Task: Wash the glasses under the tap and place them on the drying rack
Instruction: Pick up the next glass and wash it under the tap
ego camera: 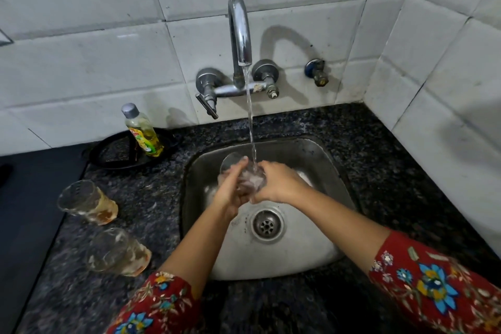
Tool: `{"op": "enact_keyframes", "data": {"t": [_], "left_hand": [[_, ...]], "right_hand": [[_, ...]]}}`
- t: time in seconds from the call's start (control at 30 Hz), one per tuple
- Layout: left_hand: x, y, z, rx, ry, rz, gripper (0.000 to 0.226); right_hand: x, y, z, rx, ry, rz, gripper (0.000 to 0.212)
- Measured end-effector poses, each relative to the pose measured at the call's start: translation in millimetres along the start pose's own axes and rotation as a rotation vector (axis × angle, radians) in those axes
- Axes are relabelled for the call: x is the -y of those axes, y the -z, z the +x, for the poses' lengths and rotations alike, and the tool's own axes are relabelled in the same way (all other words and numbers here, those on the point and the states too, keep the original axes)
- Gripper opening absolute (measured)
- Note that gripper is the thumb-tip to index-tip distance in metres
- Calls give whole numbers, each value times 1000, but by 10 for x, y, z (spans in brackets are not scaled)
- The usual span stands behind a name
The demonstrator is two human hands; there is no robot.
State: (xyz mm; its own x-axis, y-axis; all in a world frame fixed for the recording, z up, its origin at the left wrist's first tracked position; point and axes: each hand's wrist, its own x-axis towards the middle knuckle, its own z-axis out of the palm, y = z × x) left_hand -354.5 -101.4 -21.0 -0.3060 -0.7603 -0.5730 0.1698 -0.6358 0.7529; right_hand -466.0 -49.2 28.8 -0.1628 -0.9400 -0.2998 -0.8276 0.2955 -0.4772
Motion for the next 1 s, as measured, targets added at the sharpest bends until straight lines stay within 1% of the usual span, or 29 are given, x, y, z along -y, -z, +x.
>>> {"op": "enact_keyframes", "data": {"t": [0.07, 0.13, 0.2, 0.27, 0.3, 0.33, 0.37, 0.43, 0.53, 0.6, 0.7, 0.8, 0.9, 1.0], "left_hand": [[22, -56, -109, -25, -153, 214, 53], [28, -132, -202, 11, -265, 388, 62], [-6, -160, -254, 35, -320, 585, 63], [-95, -146, -295, 22, -357, 716, 62], [-151, -123, -303, -9, -380, 744, 63], [-212, -102, -305, -53, -419, 748, 63], [-282, -86, -300, -100, -457, 747, 60], [-434, -67, -255, -193, -505, 748, 55], [-654, -84, -160, -254, -610, 728, 73], [-801, -127, -92, -288, -672, 732, 80], [-962, -208, -42, -299, -707, 714, 83], [-969, -234, -32, -309, -721, 702, 79], [-936, -236, -32, -283, -792, 794, 79], [-945, -193, 9, -247, -812, 858, 84]], "right_hand": [[-53, -124, -75, -42, -38, -60, 84], [-102, -235, -110, -112, -89, 25, 81], [-153, -278, -100, -114, -106, 226, 72], [-182, -258, -77, -30, -116, 560, 69], [-180, -246, -61, 5, -132, 728, 67], [-173, -233, -44, 7, -149, 845, 65], [-159, -222, -26, -20, -156, 903, 63], [-113, -209, -1, -55, -119, 902, 63], [-28, -210, -26, 1, -39, 807, 66], [-18, -199, -42, -18, -29, 824, 65], [-61, -132, -40, -57, -37, 833, 64], [-114, -79, -51, -47, -31, 813, 64], [-124, -49, -78, -39, 3, 774, 63], [-115, -29, -90, -37, 9, 721, 69]]}}
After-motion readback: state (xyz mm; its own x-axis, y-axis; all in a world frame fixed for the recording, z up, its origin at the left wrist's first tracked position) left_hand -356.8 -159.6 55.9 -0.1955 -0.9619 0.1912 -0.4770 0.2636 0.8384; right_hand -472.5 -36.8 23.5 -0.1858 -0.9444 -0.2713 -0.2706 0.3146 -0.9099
